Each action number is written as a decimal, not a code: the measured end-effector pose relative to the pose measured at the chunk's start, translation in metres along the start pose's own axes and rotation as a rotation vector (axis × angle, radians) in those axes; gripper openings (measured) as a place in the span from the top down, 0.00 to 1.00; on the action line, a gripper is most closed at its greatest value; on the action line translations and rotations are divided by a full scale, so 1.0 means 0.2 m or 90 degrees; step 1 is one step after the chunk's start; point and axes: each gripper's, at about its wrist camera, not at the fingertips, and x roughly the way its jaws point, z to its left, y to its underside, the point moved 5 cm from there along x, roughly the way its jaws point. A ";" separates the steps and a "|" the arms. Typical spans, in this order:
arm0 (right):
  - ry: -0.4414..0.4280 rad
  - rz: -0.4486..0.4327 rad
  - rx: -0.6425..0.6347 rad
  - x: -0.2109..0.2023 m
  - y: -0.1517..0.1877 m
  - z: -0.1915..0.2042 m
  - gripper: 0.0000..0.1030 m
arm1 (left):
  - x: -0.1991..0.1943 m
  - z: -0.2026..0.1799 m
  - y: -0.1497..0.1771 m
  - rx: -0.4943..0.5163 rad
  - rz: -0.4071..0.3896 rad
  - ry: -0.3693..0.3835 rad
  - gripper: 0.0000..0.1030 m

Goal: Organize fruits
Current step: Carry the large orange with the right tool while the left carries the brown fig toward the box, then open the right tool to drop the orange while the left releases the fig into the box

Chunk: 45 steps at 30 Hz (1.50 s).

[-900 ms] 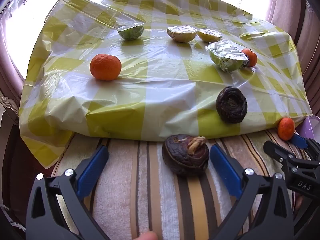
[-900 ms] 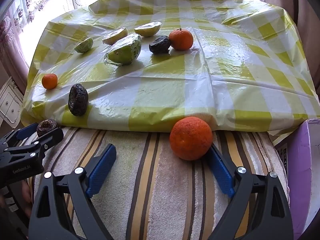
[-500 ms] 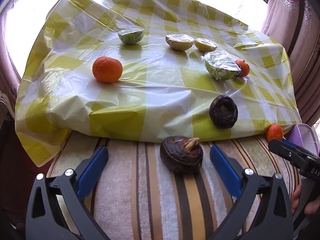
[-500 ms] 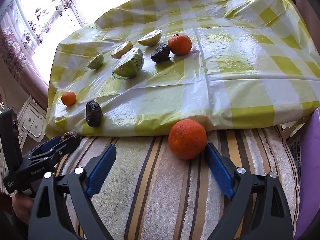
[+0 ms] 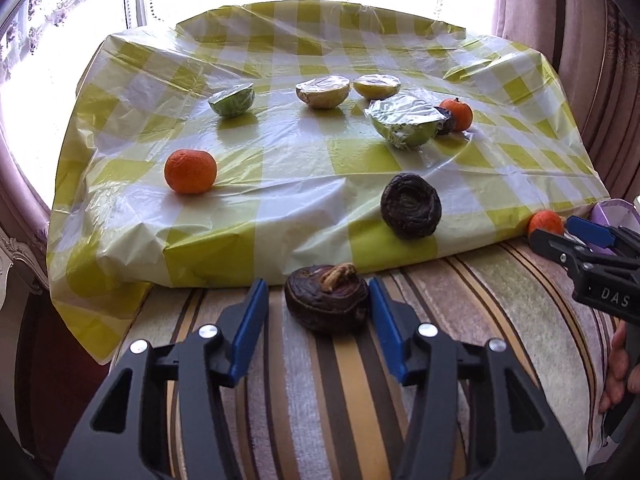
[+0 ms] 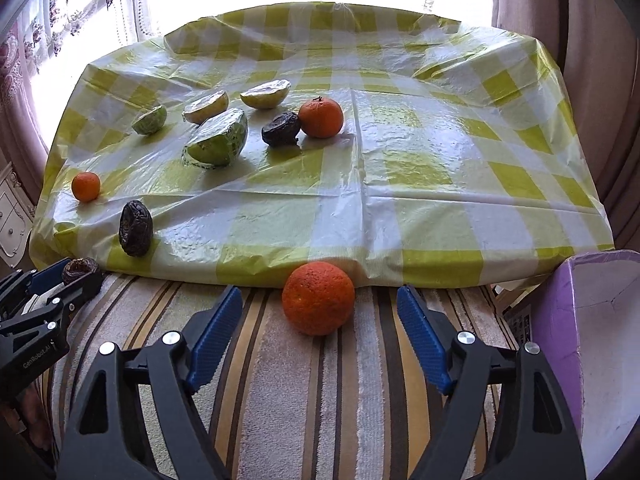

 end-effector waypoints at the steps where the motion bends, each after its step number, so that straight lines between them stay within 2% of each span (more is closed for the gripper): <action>1: 0.006 0.007 -0.006 0.01 0.00 0.00 0.32 | 0.00 0.00 0.00 0.002 -0.001 0.002 0.54; 2: 0.011 0.012 -0.011 0.01 0.00 0.00 0.35 | 0.00 -0.01 0.01 0.001 0.000 0.006 0.56; 4: 0.008 0.022 -0.015 0.02 0.00 0.01 0.53 | 0.00 -0.01 0.01 0.001 0.002 0.010 0.59; 6: 0.002 0.031 -0.016 0.03 0.01 0.01 0.60 | 0.00 -0.01 0.01 -0.001 0.002 0.012 0.59; 10: -0.007 0.027 -0.009 0.03 0.01 0.01 0.64 | -0.02 -0.01 0.01 0.002 -0.003 0.011 0.60; 15: -0.022 0.006 -0.012 -0.03 0.00 0.02 0.65 | -0.08 -0.05 -0.02 0.026 -0.028 0.007 0.60; 19: -0.032 -0.009 0.010 -0.09 -0.02 -0.02 0.65 | -0.12 -0.11 -0.05 0.038 -0.040 0.030 0.60; 23: -0.019 -0.025 0.045 -0.18 -0.05 -0.13 0.65 | -0.16 -0.24 -0.11 0.061 -0.052 0.066 0.60; 31: 0.024 -0.043 0.146 -0.33 0.01 -0.51 0.65 | -0.22 -0.66 -0.21 0.139 -0.065 0.147 0.60; 39: 0.067 -0.035 0.254 -0.42 0.23 -0.94 0.65 | -0.27 -1.24 -0.25 0.251 -0.075 0.242 0.60; 45: 0.139 0.007 0.283 -0.42 0.41 -1.24 0.65 | -0.24 -1.64 -0.24 0.326 -0.057 0.306 0.60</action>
